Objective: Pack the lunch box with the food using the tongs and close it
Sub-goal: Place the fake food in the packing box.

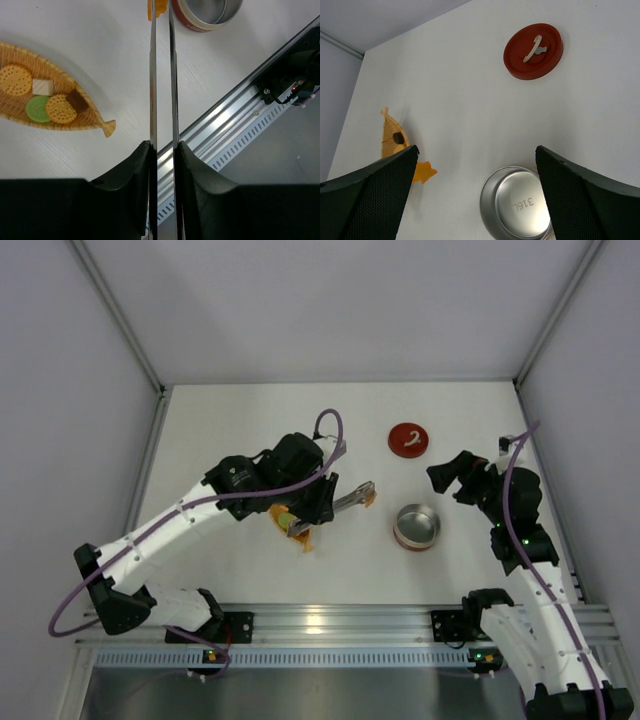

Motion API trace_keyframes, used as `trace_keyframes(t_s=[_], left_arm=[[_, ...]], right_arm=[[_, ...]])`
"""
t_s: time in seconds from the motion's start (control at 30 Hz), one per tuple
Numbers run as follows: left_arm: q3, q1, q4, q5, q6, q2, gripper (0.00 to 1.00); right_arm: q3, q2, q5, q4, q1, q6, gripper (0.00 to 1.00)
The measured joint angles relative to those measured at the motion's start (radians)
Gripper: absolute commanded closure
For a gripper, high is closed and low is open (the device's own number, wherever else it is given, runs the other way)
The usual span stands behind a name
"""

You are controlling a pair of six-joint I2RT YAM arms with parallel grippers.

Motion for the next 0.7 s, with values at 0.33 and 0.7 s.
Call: trace_keyframes(t_s=[0.33,0.7], left_arm=[[0.102,-0.105,0.094,-0.002,-0.018,0.167,0.74],[0.105,-0.126,0.174,0.036,-0.022,0.263,0.73]], right_arm=[[0.038,-0.031,0.060,-0.066,0.000,-0.031,0.01],[0.050,-0.042,0.094,-0.115,0.000,-0.041,0.00]])
